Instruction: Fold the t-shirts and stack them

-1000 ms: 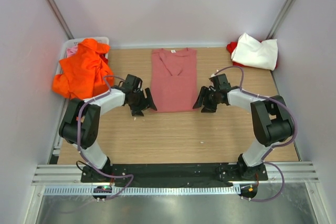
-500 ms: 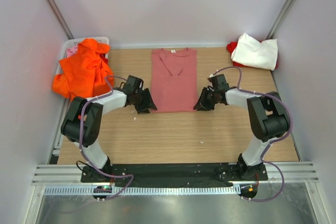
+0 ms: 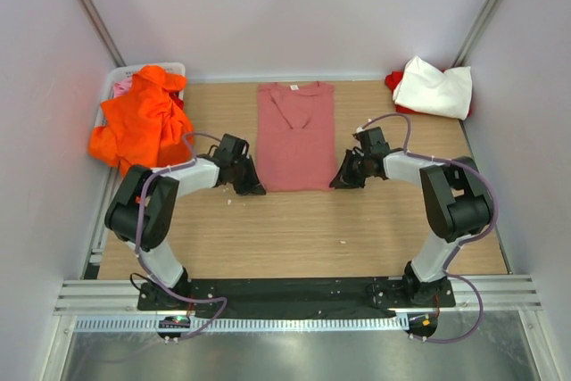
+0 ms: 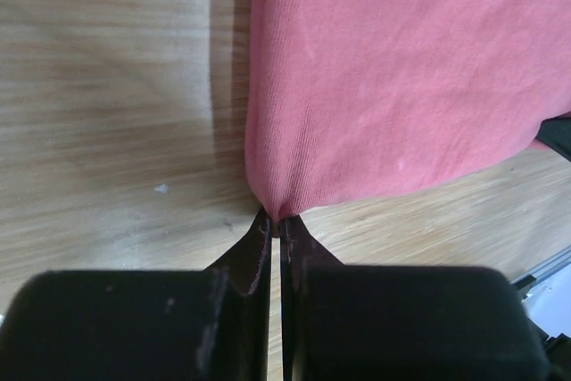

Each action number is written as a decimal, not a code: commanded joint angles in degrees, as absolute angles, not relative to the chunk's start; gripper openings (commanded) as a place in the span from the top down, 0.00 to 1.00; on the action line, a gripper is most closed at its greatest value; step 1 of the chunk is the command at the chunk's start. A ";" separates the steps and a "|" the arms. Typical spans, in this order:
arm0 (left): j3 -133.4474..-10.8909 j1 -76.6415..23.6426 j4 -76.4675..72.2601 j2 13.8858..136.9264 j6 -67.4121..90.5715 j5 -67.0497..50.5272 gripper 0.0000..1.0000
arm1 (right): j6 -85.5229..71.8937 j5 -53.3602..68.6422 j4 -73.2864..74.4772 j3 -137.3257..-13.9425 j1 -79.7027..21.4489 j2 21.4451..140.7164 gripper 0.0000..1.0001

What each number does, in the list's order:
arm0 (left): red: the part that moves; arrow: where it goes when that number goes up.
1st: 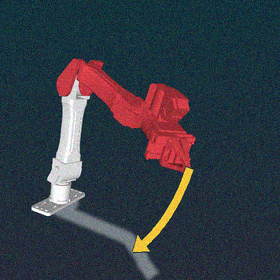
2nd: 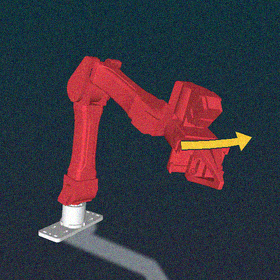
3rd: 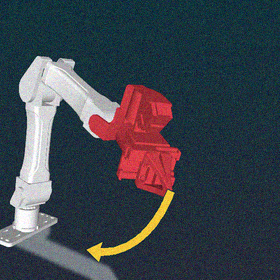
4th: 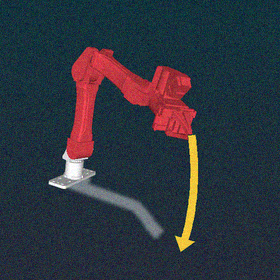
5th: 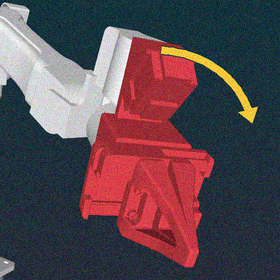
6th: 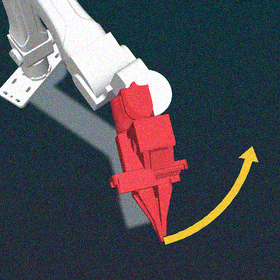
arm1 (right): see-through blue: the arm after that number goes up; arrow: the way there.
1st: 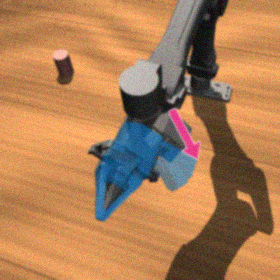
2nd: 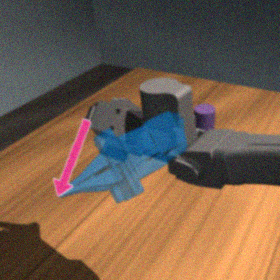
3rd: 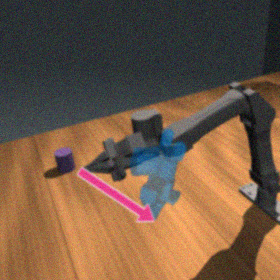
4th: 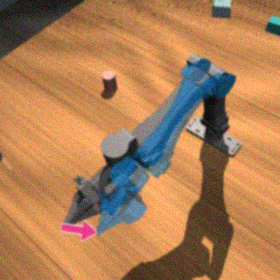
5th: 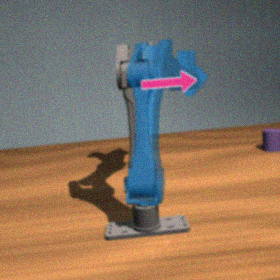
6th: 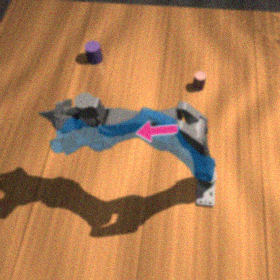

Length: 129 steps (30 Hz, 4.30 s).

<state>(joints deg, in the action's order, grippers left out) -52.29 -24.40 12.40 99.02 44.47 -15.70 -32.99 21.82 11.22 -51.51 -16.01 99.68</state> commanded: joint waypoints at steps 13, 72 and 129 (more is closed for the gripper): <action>-39.82 -29.27 17.22 79.56 44.56 -9.32 1.00 | -31.29 17.31 18.19 -42.11 -16.35 85.61 0.98; -68.26 -35.34 41.39 79.53 38.24 -1.49 1.00 | -27.86 13.10 36.30 -60.79 -17.49 76.54 0.99; -105.47 -14.77 57.84 110.92 22.94 -8.89 0.16 | -27.95 25.92 15.48 -109.42 -7.91 138.42 0.32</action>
